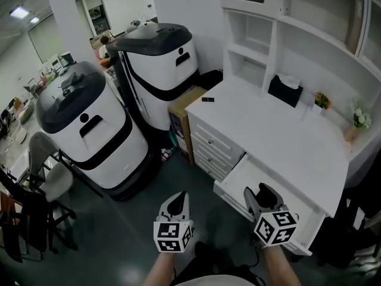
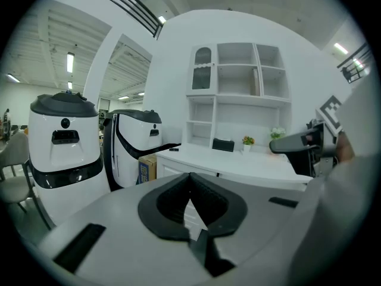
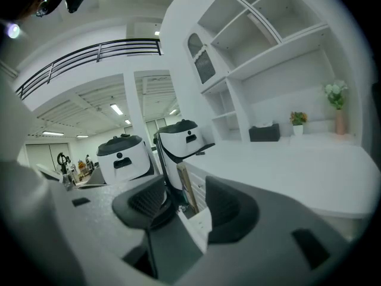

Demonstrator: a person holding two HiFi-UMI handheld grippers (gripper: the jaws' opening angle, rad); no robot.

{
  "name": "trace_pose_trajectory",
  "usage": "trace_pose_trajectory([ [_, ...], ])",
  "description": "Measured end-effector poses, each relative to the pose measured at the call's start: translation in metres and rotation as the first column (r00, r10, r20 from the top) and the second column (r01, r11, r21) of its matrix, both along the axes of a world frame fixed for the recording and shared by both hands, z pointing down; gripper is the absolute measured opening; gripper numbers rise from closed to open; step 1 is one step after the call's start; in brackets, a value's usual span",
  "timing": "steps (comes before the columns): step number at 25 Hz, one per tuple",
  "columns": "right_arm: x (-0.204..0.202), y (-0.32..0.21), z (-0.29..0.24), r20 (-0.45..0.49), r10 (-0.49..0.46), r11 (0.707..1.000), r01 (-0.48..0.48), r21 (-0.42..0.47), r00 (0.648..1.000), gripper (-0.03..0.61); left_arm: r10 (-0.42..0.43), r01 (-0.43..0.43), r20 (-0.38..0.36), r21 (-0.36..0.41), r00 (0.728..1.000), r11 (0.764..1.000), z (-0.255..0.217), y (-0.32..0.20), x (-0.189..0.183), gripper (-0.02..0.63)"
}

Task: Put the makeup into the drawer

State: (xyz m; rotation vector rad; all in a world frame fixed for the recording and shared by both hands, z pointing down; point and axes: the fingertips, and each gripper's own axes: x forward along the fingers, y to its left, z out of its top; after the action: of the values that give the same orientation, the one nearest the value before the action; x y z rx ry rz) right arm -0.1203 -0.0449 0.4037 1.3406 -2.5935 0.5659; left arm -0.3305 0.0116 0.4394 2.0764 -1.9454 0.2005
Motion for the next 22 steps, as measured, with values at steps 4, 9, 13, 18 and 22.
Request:
trace_pose_trajectory([
  [4,-0.045,-0.018,-0.006,0.011,-0.021,1.000,0.020,0.005,1.000,0.216,-0.001,0.001,0.000,0.003,1.000,1.000,0.000,-0.010,-0.035,0.002],
  [9,-0.091,-0.040,-0.008,-0.021,-0.068,0.997,0.069,0.019,0.997,0.216,-0.025,0.025,-0.018,0.003,1.000,1.000,0.003,-0.020,-0.068,0.002],
  [13,-0.117,-0.059,-0.007,-0.036,-0.101,0.995,0.101,0.019,0.994,0.216,-0.044,0.044,-0.036,-0.005,0.998,0.999,0.006,-0.030,-0.084,0.002],
  [18,-0.147,-0.095,-0.013,-0.022,-0.115,0.993,0.115,0.037,0.993,0.216,-0.060,0.060,-0.032,-0.004,0.998,0.998,0.005,-0.053,-0.107,0.002],
  [22,-0.167,-0.133,-0.014,-0.001,-0.119,0.992,0.118,0.046,0.993,0.216,-0.058,0.058,-0.015,-0.009,0.998,0.998,0.008,-0.082,-0.124,0.002],
])
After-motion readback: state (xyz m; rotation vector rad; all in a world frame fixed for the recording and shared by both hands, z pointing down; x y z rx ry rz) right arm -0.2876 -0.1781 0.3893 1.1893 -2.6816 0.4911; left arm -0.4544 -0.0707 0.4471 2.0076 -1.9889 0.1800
